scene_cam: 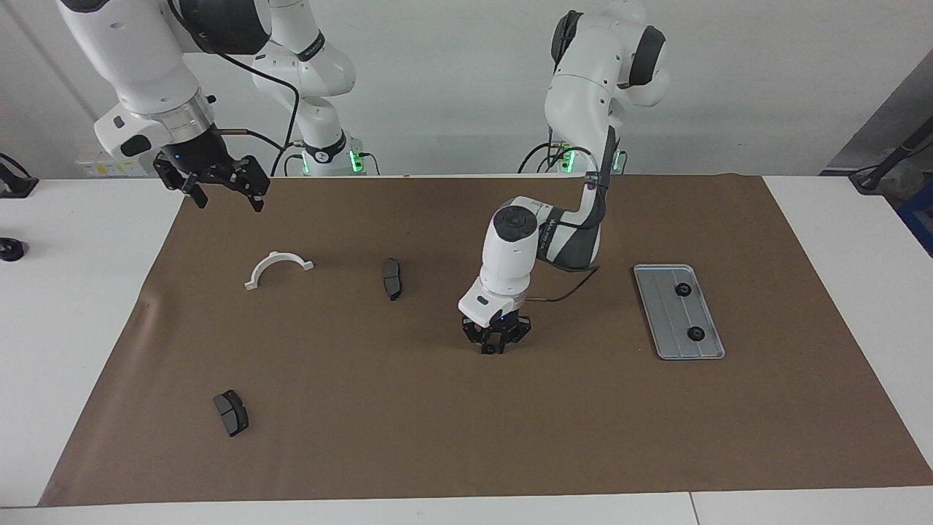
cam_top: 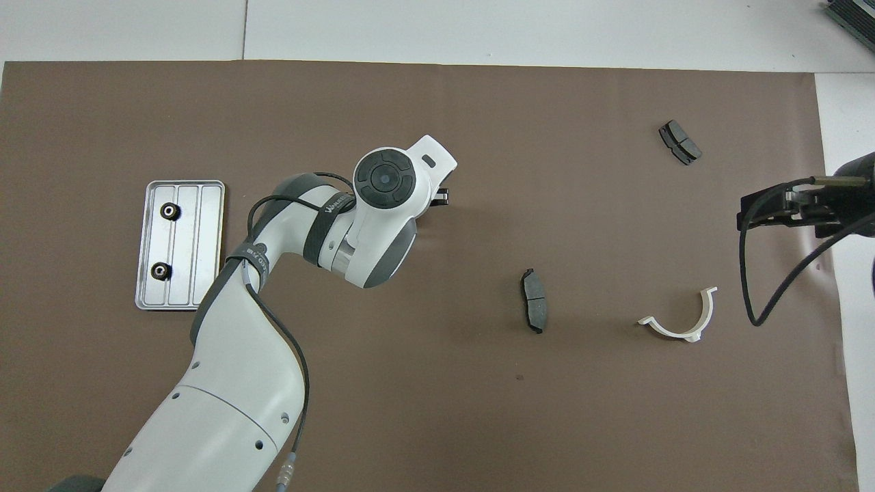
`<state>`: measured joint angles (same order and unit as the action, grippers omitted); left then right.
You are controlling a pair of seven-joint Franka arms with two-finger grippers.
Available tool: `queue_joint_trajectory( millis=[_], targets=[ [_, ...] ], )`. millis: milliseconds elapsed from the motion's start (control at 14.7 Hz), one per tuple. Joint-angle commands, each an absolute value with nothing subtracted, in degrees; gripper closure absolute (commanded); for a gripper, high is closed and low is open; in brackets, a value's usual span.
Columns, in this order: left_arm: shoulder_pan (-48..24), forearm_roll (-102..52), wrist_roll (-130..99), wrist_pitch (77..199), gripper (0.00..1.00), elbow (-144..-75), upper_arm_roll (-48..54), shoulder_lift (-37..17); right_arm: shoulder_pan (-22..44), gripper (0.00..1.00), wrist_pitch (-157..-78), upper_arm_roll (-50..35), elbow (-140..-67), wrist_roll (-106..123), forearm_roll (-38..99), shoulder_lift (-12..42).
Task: Pick bearing gear from pile to tray
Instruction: 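Carry the bearing to the tray and release it with the left gripper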
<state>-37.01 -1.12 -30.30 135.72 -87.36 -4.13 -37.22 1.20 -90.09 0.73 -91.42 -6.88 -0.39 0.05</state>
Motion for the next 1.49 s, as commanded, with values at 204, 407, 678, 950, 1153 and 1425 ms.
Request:
queue_joint_trajectory(
  millis=[204, 407, 678, 950, 1153, 1425],
  targets=[
    [-36.9, -1.9, -31.9, 132.5, 1.00, -90.3, -5.3, -32.9, 1.0, 0.00, -89.3, 0.6, -91.9, -6.0, 0.0, -0.9],
    [-37.2, -1.7, -31.4, 131.0, 1.00, -95.8, -9.5, -27.4, 1.0, 0.00, -89.3, 0.6, -91.9, -6.0, 0.0, -0.9],
    [-36.4, -0.1, -27.4, 133.4, 1.00, -107.8, -15.4, -17.7, 1.0, 0.00, -89.3, 0.6, -91.9, -6.0, 0.0, -0.9],
    [-29.3, -0.1, -17.8, 135.2, 1.00, -117.0, -15.7, -9.9, 1.0, 0.00, -89.3, 0.5, -92.0, -6.0, 0.0, -0.9],
    [-24.3, -0.1, -12.8, 136.9, 1.00, -120.6, -15.7, -8.3, 1.0, 0.00, -89.4, 0.5, -91.9, -6.0, 0.0, -0.9],
    [-18.2, -0.1, -9.0, 140.3, 1.00, -123.2, -15.6, -7.8, 1.0, 0.00, -89.4, 0.6, -92.0, -6.0, 0.0, -0.9]
  ],
)
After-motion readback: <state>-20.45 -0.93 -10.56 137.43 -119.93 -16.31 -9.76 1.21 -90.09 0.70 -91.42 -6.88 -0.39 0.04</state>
